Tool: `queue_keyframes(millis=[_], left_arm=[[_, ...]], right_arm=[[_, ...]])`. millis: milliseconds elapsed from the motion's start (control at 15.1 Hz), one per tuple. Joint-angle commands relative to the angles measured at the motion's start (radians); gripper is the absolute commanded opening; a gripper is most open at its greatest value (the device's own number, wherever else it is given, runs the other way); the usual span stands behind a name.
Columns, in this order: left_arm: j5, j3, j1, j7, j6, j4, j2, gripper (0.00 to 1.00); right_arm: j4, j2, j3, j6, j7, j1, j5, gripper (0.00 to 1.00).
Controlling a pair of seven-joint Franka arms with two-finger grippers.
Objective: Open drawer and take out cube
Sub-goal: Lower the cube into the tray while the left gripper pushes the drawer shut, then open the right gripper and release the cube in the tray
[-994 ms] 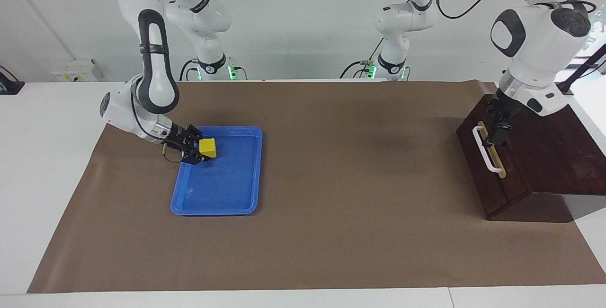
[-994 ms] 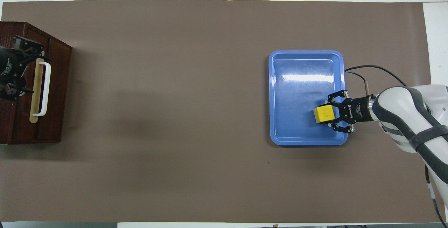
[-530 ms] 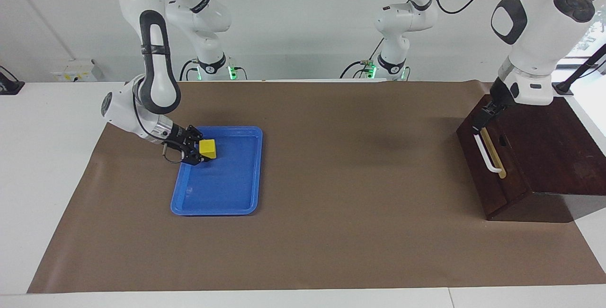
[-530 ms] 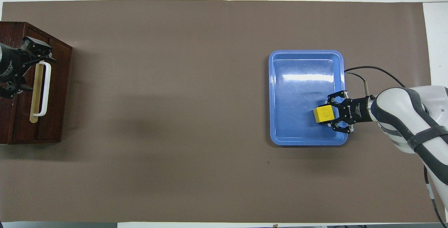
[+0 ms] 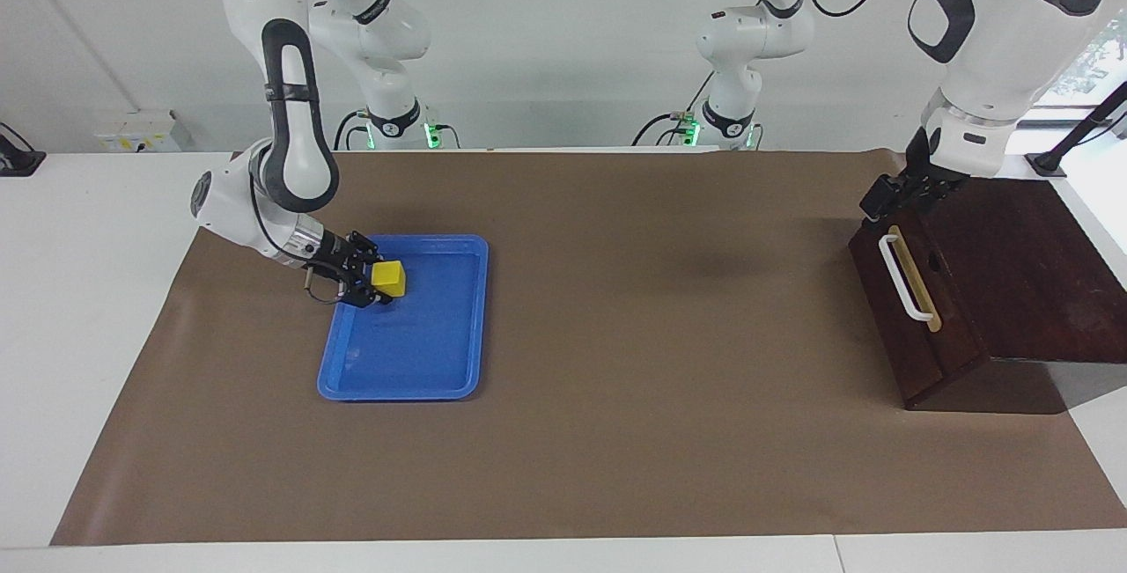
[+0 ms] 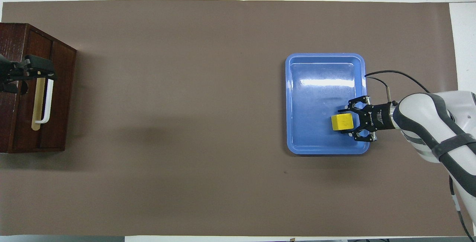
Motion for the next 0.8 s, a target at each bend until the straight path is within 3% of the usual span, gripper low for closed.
queue_keyframes(millis=[0,133,464,729], left_arm=[[-0.012,0.006,-0.025,0.029,-0.008,-0.008,-0.014,1.0],[-0.012,0.004,-0.028,0.202,-0.028,-0.021,-0.022,1.0],[-0.014,-0.005,-0.028,0.27,-0.114,-0.011,-0.026,1.0],[-0.037,-0.007,-0.028,0.272,-0.136,-0.005,-0.025,1.0]], right_arm=[[-0.005,-0.014,0.007,0.015,0.049,0.007,-0.014,0.77],[0.022,-0.033,0.006,-0.028,0.08,0.018,-0.035,0.99],[0.181,-0.036,0.007,-0.175,0.212,0.018,-0.15,1.0],[0.374,-0.065,0.01,-0.371,0.223,0.018,-0.274,1.0]])
